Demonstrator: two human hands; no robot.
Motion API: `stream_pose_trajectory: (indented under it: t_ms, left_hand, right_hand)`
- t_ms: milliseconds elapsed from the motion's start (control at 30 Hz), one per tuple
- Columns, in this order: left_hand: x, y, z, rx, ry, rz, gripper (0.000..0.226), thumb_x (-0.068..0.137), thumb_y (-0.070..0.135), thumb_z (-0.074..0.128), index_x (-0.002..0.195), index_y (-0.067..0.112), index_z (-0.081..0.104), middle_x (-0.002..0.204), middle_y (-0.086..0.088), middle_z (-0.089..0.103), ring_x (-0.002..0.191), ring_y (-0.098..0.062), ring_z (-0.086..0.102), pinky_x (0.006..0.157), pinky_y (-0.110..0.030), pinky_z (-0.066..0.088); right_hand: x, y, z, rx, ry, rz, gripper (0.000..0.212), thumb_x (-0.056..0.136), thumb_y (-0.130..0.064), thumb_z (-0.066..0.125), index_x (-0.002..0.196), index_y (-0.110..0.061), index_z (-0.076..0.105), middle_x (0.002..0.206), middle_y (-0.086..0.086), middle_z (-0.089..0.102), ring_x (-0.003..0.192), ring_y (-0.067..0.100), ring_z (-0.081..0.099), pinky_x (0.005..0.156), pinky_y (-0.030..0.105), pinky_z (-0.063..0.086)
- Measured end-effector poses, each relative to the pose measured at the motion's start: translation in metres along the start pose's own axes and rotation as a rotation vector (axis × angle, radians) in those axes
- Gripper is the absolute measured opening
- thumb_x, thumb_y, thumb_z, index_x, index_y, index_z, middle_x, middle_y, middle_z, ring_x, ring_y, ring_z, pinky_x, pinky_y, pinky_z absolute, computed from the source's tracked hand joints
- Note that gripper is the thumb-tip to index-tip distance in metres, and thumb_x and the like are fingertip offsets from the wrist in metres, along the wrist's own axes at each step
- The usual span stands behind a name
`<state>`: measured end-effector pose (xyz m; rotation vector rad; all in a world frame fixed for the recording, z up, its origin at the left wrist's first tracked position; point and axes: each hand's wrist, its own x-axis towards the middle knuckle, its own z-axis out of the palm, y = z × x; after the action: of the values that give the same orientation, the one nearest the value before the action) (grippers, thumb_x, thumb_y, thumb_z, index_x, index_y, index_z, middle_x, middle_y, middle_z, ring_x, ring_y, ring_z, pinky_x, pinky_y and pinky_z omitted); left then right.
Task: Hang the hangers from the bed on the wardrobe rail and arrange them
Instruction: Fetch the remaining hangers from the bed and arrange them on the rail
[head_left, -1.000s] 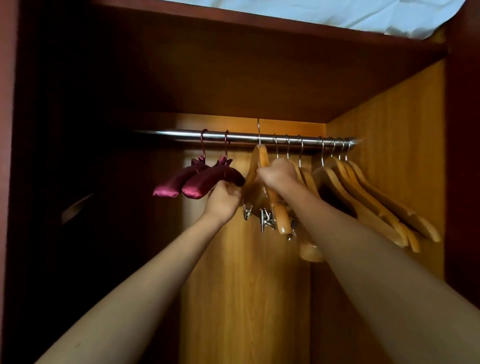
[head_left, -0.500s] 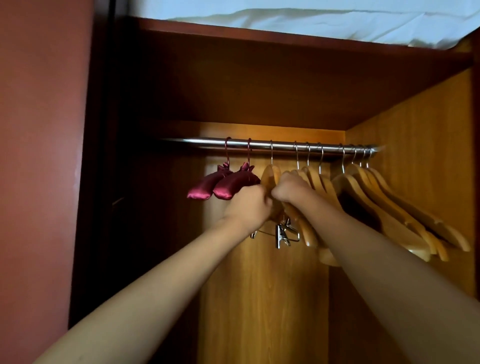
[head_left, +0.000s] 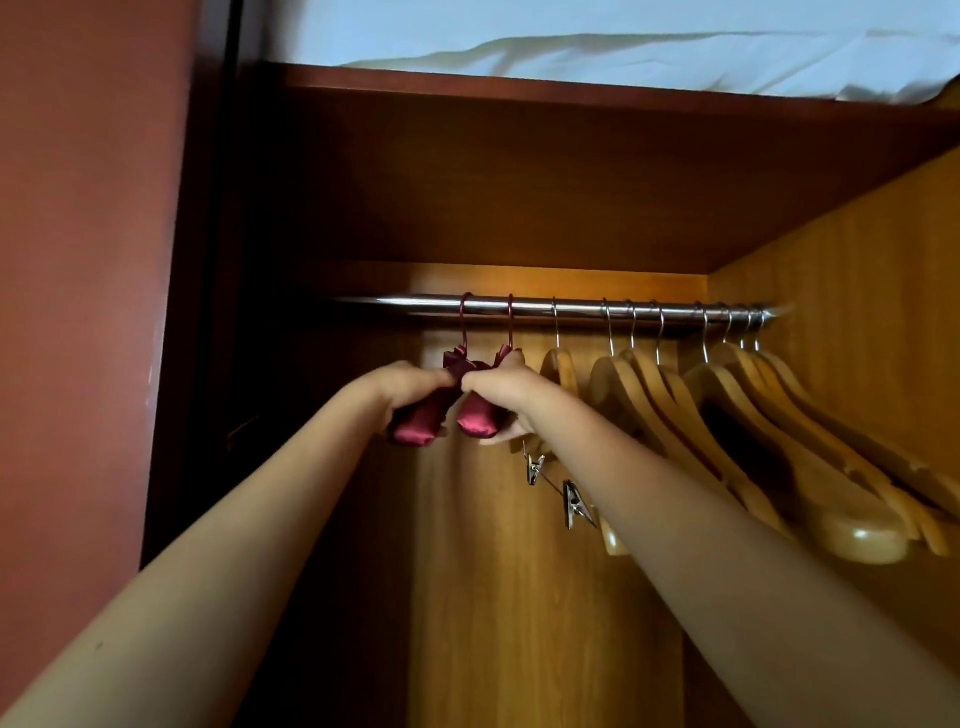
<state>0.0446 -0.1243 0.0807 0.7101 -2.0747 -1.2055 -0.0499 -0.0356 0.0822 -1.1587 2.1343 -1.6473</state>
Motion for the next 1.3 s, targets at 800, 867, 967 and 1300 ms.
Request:
stream_pose_trajectory:
  t_ms: [800, 867, 967, 1300]
  left_hand:
    - [0.0, -0.002, -0.02, 0.236, 0.359, 0.07, 0.02, 0.092, 0.025, 0.054, 0.097, 0.006, 0.059, 0.088, -0.016, 0.064, 0.085, -0.034, 0.066, 0.078, -0.04, 0.057]
    - [-0.001, 0.006, -0.016, 0.356, 0.456, 0.137, 0.031, 0.091, 0.03, 0.053, 0.106, 0.005, 0.062, 0.104, -0.019, 0.066, 0.096, -0.036, 0.065, 0.087, -0.042, 0.055]
    - [-0.007, 0.028, -0.001, 0.45, 0.601, 0.319, 0.037, 0.089, 0.03, 0.052, 0.115, 0.006, 0.06, 0.115, -0.021, 0.063, 0.107, -0.039, 0.059, 0.089, -0.039, 0.049]
    - [-0.024, 0.074, 0.115, 0.381, 0.177, 0.538, 0.025, 0.089, 0.024, 0.057, 0.106, 0.006, 0.061, 0.099, -0.01, 0.062, 0.1, -0.027, 0.06, 0.08, -0.032, 0.047]
  right_hand:
    - [0.009, -0.001, 0.041, -0.197, 0.057, -0.287, 0.036, 0.085, -0.037, 0.054, 0.115, -0.016, 0.055, 0.112, 0.01, 0.062, 0.095, 0.031, 0.063, 0.074, 0.038, 0.058]
    - [0.005, -0.003, 0.022, -0.313, 0.21, -0.341, 0.035, 0.088, -0.038, 0.048, 0.113, -0.016, 0.058, 0.11, 0.011, 0.064, 0.096, 0.033, 0.063, 0.079, 0.043, 0.057]
    - [-0.005, -0.003, -0.029, -0.524, 0.475, -0.43, 0.025, 0.09, -0.028, 0.048, 0.104, -0.013, 0.062, 0.104, 0.011, 0.066, 0.095, 0.032, 0.064, 0.081, 0.041, 0.055]
    - [-0.035, 0.05, -0.143, -0.963, 0.312, -0.199, 0.014, 0.089, -0.017, 0.056, 0.075, -0.018, 0.052, 0.072, -0.001, 0.054, 0.082, 0.024, 0.064, 0.073, 0.039, 0.058]
